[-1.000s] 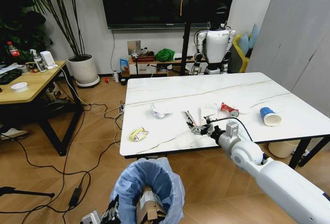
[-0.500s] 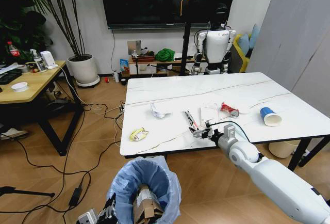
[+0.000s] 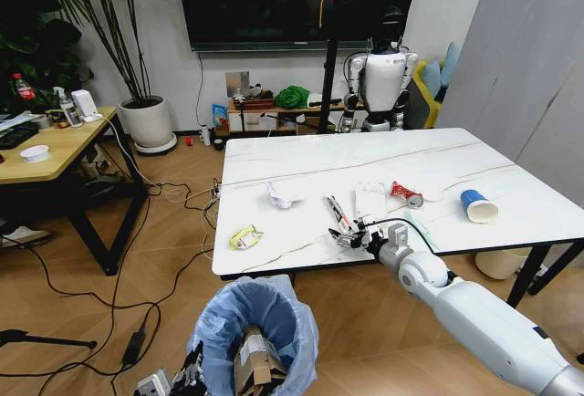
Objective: Pick up the trash bin and place the trash from the table into it.
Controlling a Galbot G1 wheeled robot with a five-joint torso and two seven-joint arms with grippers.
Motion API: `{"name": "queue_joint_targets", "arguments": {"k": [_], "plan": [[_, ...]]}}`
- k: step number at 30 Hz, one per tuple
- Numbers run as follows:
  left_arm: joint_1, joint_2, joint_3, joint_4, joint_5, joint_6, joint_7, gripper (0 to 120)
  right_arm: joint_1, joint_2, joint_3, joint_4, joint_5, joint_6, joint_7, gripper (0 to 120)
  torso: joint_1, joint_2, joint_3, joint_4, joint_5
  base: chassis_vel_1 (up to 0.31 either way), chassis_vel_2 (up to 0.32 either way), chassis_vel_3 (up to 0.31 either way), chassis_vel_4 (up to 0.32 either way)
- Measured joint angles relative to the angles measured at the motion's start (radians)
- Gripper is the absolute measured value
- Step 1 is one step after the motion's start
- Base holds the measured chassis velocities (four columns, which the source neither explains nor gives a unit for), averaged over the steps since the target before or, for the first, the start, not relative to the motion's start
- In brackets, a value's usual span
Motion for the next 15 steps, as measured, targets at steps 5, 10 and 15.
{"name": "queue_joint_targets", "arguments": {"k": [5, 10, 15], "plan": [[-0.002, 0.002, -0.001, 0.002, -0.001, -0.001, 0.000, 0, 0.002, -0.002, -0.002, -0.002, 0.005, 0.003, -0.003, 53, 0.000, 0.000, 0.000, 0.0000, 0.0000, 0.000, 0.000, 0.000, 0.000], [-0.004, -0.001, 0.004, 0.006, 0.003, -0.002, 0.000, 0, 0.002, -0.009, -0.002, 0.000, 0.005, 0.007, -0.007, 35, 0.000, 0.000, 0.000, 0.0000, 0.0000, 0.000, 0.000, 0.000, 0.000], [-0.004, -0.002, 0.004, 0.007, 0.005, -0.002, 0.000, 0, 0.002, -0.015, -0.002, 0.004, 0.007, 0.007, -0.015, 17, 0.000, 0.000, 0.000, -0.0001, 0.0000, 0.000, 0.000, 0.000, 0.000]]}}
